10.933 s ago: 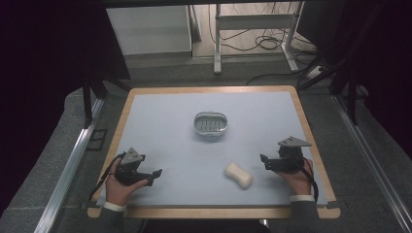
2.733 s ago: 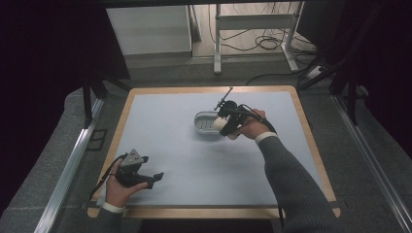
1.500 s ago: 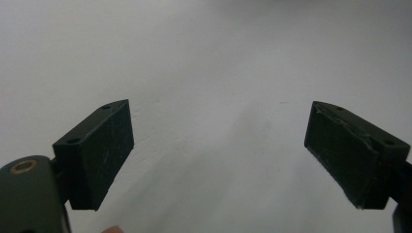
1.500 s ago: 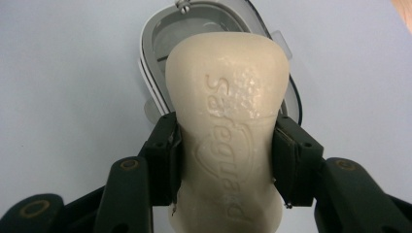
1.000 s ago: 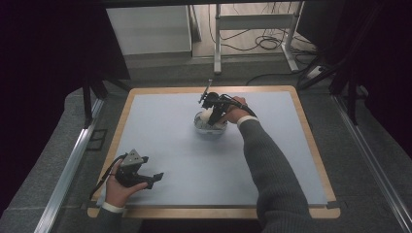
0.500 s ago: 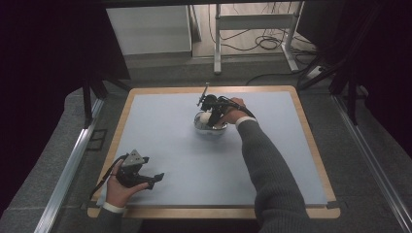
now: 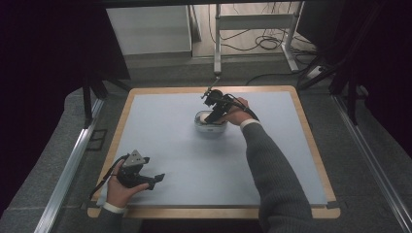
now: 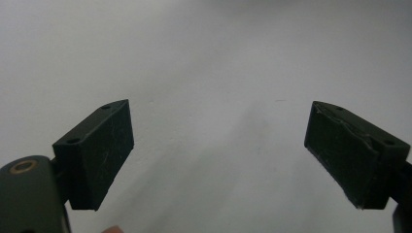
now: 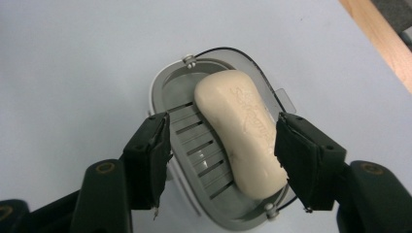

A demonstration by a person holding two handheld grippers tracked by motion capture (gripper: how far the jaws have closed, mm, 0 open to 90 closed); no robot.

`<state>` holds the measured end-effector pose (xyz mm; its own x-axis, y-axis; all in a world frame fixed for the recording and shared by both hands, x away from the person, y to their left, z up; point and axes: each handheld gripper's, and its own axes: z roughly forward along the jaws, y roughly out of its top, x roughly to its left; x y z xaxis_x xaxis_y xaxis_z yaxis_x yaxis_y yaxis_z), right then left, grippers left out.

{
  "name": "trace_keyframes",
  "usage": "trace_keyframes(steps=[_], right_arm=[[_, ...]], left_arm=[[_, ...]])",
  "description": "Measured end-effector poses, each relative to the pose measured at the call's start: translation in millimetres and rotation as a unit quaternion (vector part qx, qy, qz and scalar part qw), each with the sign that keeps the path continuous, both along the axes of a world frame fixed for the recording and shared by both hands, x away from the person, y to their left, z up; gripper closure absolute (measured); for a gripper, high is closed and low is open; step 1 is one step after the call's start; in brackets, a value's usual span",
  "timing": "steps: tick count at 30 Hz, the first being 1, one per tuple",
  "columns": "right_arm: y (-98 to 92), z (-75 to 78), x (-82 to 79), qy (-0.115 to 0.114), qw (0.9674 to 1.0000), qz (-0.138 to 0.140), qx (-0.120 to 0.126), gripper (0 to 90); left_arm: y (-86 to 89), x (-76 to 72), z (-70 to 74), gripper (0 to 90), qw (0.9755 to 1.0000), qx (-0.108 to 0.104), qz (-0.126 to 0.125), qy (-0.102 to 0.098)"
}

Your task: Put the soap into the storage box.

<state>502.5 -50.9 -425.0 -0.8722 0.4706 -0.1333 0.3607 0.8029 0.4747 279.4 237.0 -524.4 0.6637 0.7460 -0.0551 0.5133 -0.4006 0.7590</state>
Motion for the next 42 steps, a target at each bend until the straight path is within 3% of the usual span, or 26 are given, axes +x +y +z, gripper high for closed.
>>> trace_keyframes(steps=[5, 11, 12, 22, 29, 42], right_arm=[[-11.6, 5.0, -15.1, -0.012, 0.9994, -0.012, 0.031, 34.5], [-25.9, 8.6, -30.4, -0.031, 0.9984, -0.024, 0.042, 33.3], [-32.9, 9.7, -34.8, -0.033, 0.9978, -0.037, 0.045, 33.1], [-69.2, 2.2, -61.7, -0.047, 0.9940, -0.050, 0.086, 31.7], [-105.9, -14.3, -100.1, -0.063, 0.9904, -0.076, 0.097, 30.4], [-161.6, -57.8, -153.3, -0.068, 0.9778, -0.144, 0.136, 27.3]], left_arm=[[1.8, 0.3, 2.5, 11.1, 1.0000, -0.004, 0.005, 0.000], [2.8, -1.7, 4.0, 11.1, 0.9999, -0.001, 0.014, -0.002], [3.1, -3.0, 4.7, 11.1, 0.9999, -0.001, 0.017, -0.002], [1.9, -5.8, 3.9, 11.1, 0.9998, 0.004, 0.019, -0.006], [5.1, -8.2, 5.9, 11.1, 0.9998, 0.000, 0.019, -0.011], [4.8, -6.9, 4.0, 11.1, 0.9997, 0.005, 0.021, -0.008]])
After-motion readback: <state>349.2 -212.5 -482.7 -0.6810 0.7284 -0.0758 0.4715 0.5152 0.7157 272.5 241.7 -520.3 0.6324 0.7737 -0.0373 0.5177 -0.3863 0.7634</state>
